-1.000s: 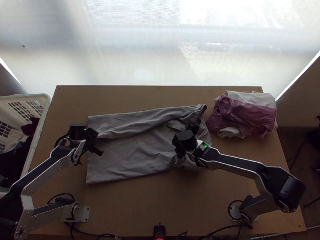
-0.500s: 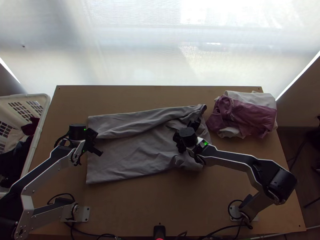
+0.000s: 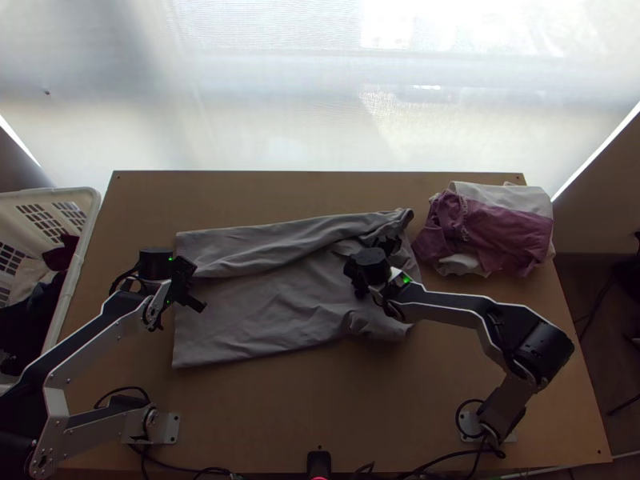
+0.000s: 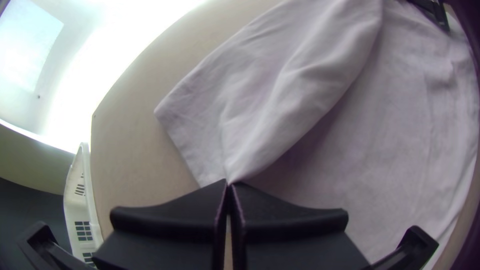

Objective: Fold the t-shirt

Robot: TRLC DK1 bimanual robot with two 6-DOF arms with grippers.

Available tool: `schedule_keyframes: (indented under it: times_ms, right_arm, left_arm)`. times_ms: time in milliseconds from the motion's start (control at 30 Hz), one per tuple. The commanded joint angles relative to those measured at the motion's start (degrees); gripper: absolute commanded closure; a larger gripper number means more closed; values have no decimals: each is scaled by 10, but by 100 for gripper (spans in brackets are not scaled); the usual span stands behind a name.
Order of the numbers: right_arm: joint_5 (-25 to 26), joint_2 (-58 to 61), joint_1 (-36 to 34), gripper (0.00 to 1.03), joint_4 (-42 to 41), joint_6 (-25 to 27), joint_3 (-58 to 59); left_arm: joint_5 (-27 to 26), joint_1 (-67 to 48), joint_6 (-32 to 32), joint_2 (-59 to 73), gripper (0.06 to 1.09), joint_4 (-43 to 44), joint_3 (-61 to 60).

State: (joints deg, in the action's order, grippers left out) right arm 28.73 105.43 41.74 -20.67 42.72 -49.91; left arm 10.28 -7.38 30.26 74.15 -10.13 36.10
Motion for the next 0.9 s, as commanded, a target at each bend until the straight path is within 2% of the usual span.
schedule_keyframes:
  times_ms: [0, 167, 333, 400, 867]
  right_arm:
    - [0, 29, -3, 28, -17, 9, -15]
    - [0, 31, -4, 52, -30, 25, -17]
    - [-1, 35, -5, 84, -34, 32, -16]
    - [-1, 35, -6, 92, -40, 39, -11]
    - [-23, -83, -28, 94, -40, 74, 78]
  left_arm:
    - [0, 2, 2, 2, 104, 4, -1]
    - [0, 3, 3, 5, 104, 6, -2]
    - [0, 2, 4, 6, 104, 10, -1]
    - [0, 3, 5, 7, 104, 11, -1]
    - [0, 2, 7, 21, 104, 16, 2]
